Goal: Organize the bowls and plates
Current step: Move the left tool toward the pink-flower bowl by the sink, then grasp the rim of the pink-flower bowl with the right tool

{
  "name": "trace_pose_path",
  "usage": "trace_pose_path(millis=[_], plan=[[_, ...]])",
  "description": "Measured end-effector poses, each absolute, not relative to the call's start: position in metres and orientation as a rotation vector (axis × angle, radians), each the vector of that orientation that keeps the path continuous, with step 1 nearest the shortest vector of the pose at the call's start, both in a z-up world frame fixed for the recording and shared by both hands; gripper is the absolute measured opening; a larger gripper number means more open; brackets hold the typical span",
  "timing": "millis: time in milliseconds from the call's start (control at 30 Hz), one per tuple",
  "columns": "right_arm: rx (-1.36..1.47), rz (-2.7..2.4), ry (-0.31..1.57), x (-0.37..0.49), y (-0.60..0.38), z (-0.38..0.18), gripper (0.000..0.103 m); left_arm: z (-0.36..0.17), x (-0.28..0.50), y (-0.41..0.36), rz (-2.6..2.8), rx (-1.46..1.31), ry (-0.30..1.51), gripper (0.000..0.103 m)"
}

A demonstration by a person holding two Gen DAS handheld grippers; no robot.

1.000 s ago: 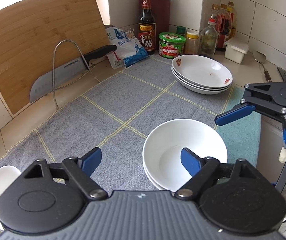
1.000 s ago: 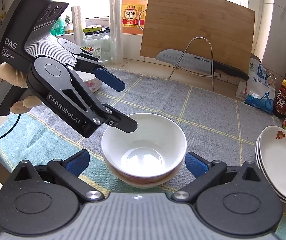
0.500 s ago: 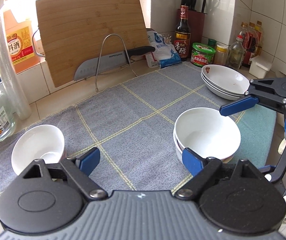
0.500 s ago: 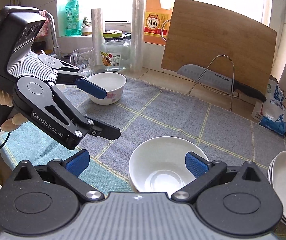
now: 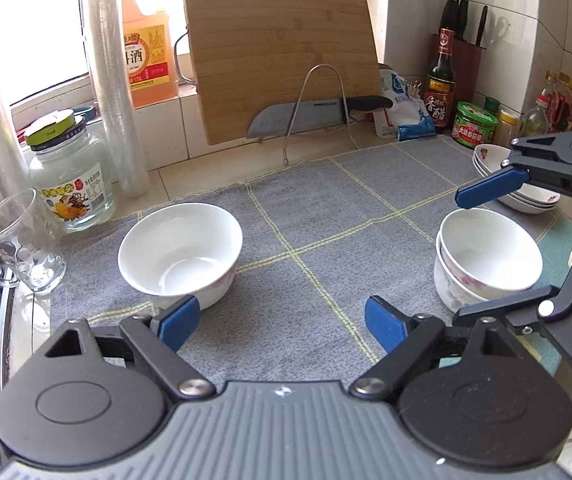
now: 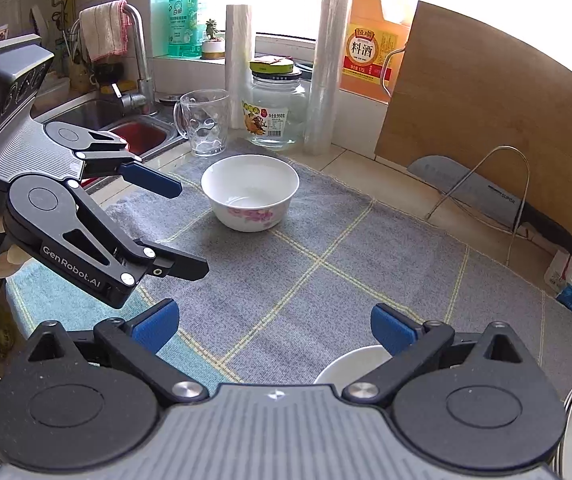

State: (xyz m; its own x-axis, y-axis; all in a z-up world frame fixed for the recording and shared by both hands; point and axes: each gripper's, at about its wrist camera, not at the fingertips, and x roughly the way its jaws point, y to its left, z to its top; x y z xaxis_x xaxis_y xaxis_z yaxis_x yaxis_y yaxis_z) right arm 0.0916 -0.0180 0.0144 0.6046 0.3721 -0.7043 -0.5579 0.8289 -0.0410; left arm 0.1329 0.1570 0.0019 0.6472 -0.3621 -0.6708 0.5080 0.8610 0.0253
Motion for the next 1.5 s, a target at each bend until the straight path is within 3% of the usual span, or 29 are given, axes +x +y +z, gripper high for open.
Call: trace_pose_path(millis=[667,1233,1500], plan=[[-0.338,0.645,0.713,0.194,0.041,0.019,0.103,-0.040,0.181,0.184,-0.272,0.206,0.691,0.090],[-0.305,0.742,0.831,0.271,0.076,-0.016,0.103,-0.058,0.208,0.178,-0.247,0.182,0.654,0.090],[-0.253,0.789,0.906,0.295,0.083,-0.032,0.087,-0.057,0.206,0.177,-0.262,0.192,0.624,0.089]])
